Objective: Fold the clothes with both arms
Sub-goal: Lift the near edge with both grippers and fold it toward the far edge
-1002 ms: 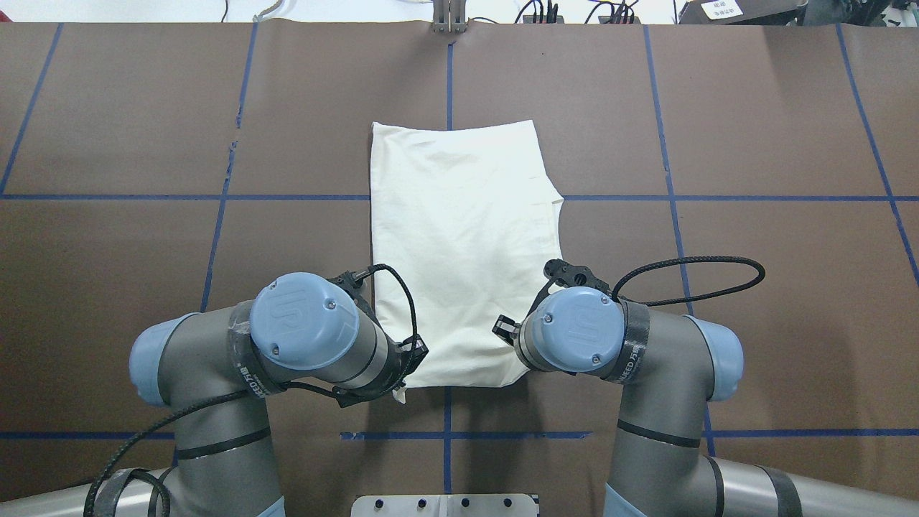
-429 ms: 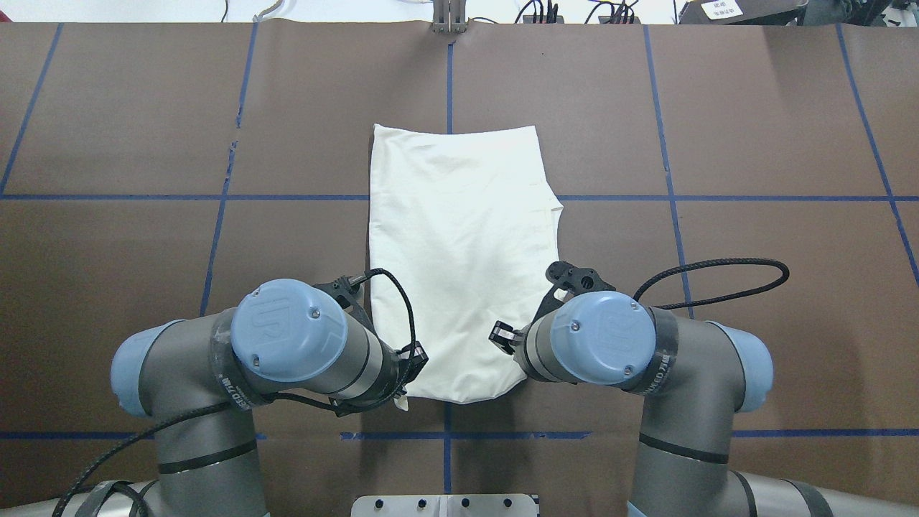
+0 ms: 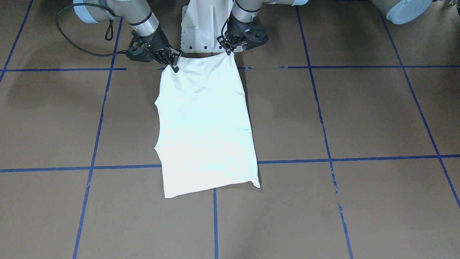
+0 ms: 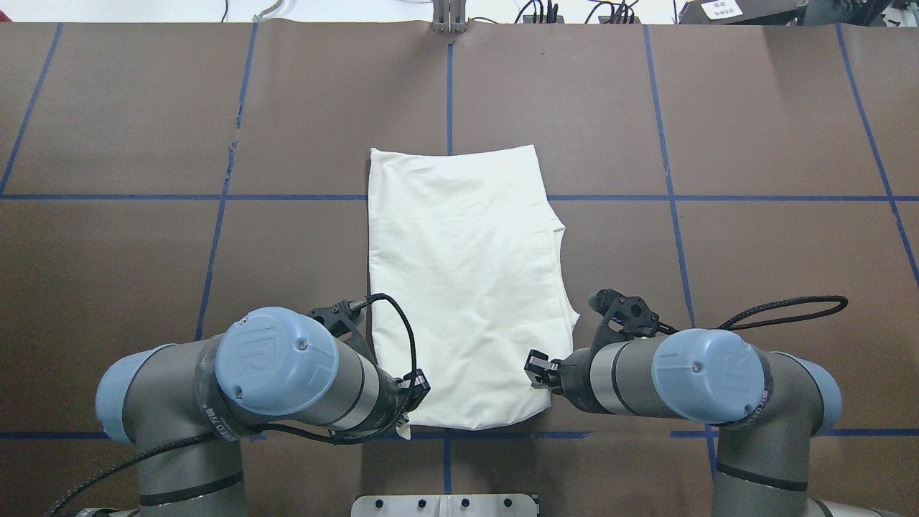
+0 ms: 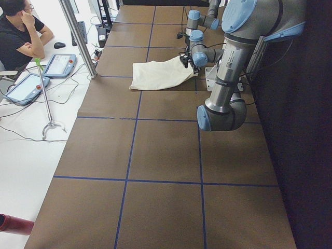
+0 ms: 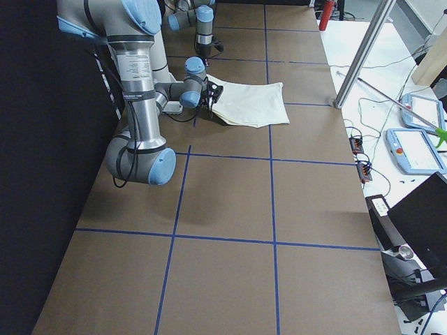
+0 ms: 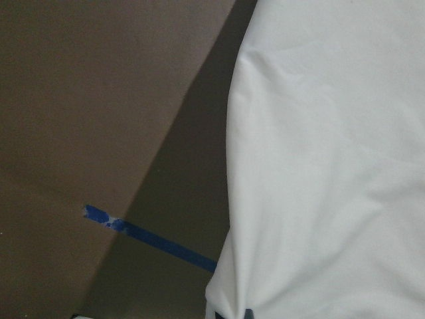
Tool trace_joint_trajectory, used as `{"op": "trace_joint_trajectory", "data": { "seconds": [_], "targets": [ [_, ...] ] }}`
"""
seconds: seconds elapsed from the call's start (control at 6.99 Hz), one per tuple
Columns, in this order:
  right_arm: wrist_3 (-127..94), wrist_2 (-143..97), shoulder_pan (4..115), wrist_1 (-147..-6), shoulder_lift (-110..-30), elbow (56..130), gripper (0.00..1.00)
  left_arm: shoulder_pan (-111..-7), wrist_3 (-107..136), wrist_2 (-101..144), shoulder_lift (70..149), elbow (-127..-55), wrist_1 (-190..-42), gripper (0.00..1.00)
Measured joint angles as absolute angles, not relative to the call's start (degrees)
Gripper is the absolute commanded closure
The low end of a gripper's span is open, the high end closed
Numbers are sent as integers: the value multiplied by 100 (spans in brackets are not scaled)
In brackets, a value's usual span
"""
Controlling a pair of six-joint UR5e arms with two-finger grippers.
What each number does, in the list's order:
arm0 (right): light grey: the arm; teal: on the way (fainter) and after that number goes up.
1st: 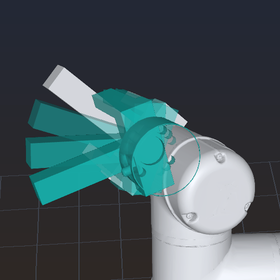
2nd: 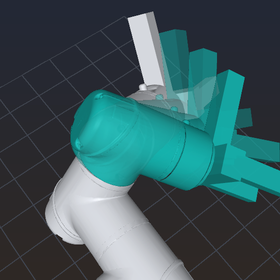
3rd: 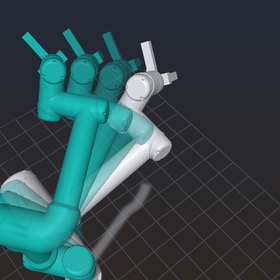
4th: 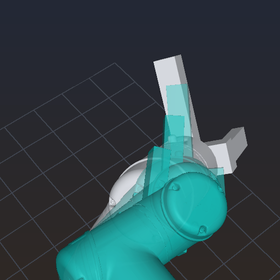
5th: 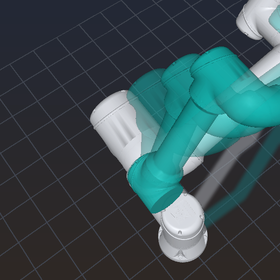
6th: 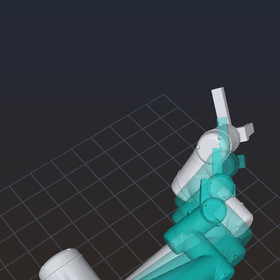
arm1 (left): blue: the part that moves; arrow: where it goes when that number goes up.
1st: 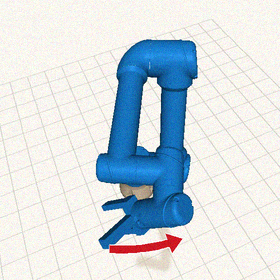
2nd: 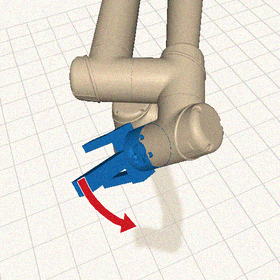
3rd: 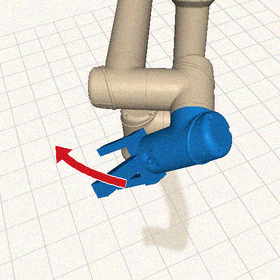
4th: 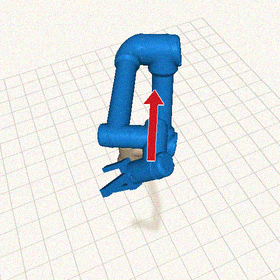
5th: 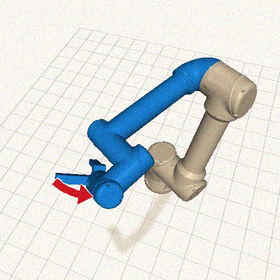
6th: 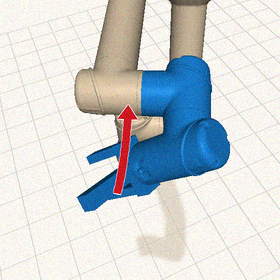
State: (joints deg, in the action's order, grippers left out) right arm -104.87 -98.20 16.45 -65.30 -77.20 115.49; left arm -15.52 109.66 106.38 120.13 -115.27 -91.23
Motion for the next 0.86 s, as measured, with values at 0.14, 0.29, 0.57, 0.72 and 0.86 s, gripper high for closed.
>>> {"op": "trace_joint_trajectory", "data": {
  "seconds": [0.14,0.29,0.57,0.72,0.86],
  "targets": [
    [-10406,-9841,1803,-6437,-7600,11447,100,-1664,10781,10636,12045,-11515,-9131,100],
    [-10342,-9917,2061,-6407,-7407,11296,100,-1867,10528,10644,12069,-11502,-9143,100],
    [-10185,-10441,2824,-6400,-6925,10745,100,-2483,10175,10688,12167,-11425,-9357,100],
    [-10102,-10763,3228,-6404,-6568,10284,100,-2867,10072,10724,12267,-11244,-9581,100],
    [-10019,-11087,3603,-6404,-6200,9772,100,-3191,9987,10764,12463,-10859,-9840,100]
  ]
}}
